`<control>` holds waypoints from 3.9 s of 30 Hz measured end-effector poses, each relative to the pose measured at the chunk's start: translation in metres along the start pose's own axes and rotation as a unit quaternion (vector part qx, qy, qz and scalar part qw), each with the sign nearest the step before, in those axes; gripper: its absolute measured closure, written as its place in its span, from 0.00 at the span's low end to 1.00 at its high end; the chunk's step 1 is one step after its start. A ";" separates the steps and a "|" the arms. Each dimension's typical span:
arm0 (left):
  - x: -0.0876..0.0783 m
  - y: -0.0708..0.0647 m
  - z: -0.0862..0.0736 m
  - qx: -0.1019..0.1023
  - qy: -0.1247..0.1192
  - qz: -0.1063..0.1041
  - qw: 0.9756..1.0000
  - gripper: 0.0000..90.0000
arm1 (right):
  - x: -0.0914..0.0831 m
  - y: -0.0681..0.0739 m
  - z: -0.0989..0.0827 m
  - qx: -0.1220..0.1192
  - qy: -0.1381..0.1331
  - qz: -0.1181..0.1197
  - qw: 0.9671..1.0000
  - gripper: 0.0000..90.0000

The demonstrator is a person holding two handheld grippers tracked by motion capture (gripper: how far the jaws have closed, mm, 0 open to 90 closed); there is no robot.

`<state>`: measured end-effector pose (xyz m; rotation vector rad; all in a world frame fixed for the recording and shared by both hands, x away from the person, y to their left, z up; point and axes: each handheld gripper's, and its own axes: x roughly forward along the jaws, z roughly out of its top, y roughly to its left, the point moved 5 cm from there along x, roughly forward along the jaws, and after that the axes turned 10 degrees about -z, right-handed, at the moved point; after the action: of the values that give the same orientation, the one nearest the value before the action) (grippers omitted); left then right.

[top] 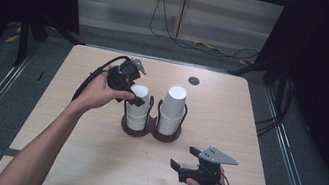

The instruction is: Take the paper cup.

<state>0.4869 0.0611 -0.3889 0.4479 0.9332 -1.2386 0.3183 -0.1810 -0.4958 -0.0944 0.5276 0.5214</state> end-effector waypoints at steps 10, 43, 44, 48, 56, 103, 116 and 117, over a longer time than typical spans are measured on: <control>-0.007 -0.003 0.002 0.011 -0.001 0.002 1.000 0.37 | 0.001 0.001 0.000 -0.001 0.001 0.001 1.000 0.17; -0.034 -0.011 0.006 0.017 -0.058 0.011 0.998 0.37 | 0.001 0.000 0.000 0.002 0.006 -0.003 1.000 0.17; -0.034 -0.012 0.006 0.016 -0.063 0.008 0.998 0.37 | 0.001 0.000 0.000 0.001 0.005 -0.003 1.000 0.17; -0.038 -0.012 0.006 0.017 -0.064 0.008 0.998 0.37 | 0.001 0.000 0.000 0.001 0.006 -0.001 1.000 0.17; -0.046 -0.012 0.001 0.014 -0.092 0.007 0.996 0.37 | 0.001 0.000 -0.001 -0.001 0.006 -0.002 1.000 0.17; -0.075 -0.050 -0.049 0.026 -0.219 -0.002 0.975 0.37 | 0.001 0.002 0.001 0.002 0.001 -0.001 1.000 0.17; -0.066 -0.064 -0.065 0.034 -0.215 0.002 0.976 0.37 | 0.001 0.007 0.005 -0.001 -0.004 0.007 1.000 0.17; -0.065 -0.066 -0.066 0.031 -0.218 -0.005 0.975 0.37 | 0.000 0.007 0.005 -0.002 -0.005 0.006 1.000 0.17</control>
<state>0.3998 0.1285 -0.3626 0.2050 0.5241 -1.3085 0.3174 -0.1737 -0.4912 -0.0927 0.5181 0.5335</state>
